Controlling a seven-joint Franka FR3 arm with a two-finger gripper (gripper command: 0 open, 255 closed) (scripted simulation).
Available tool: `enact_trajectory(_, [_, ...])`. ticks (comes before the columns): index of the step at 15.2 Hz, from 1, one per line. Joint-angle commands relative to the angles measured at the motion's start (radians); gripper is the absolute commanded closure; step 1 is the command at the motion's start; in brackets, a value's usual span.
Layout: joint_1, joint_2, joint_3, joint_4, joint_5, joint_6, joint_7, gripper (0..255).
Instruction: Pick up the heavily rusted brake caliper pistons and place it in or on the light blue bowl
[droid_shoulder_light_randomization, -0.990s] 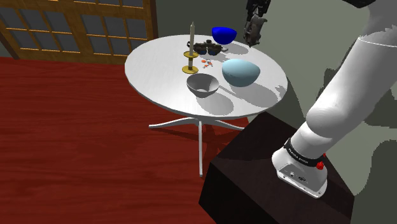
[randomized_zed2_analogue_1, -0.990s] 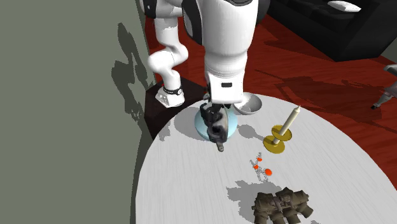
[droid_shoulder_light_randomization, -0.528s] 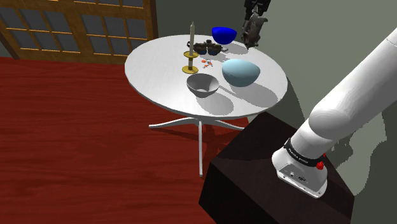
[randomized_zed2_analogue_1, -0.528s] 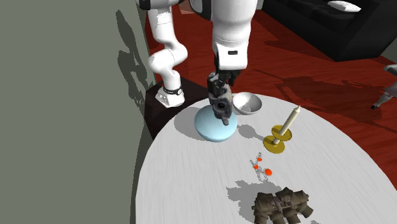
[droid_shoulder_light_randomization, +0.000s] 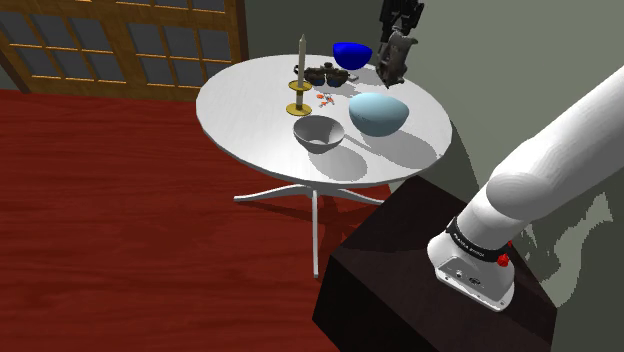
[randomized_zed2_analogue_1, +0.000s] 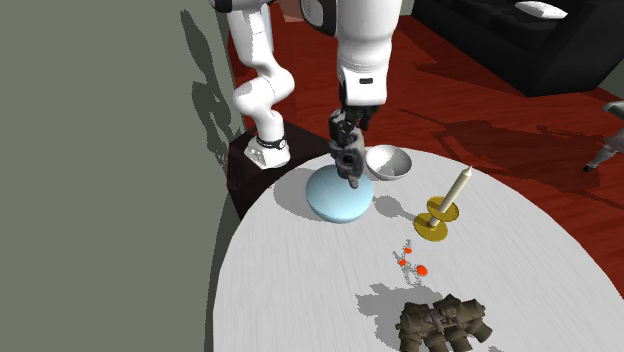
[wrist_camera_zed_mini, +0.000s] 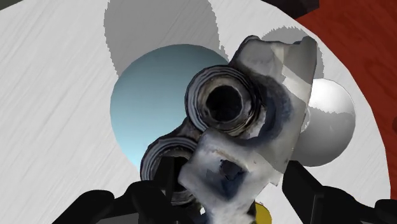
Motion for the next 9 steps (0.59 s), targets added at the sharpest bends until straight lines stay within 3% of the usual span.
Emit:
enact_trajectory(1, [0.0, -0.004, 0.0, -0.034, -0.001, 0.03, -0.003, 255])
enact_trajectory(9, [-0.002, -0.008, -0.001, -0.145, -0.002, 0.137, -0.014, 255])
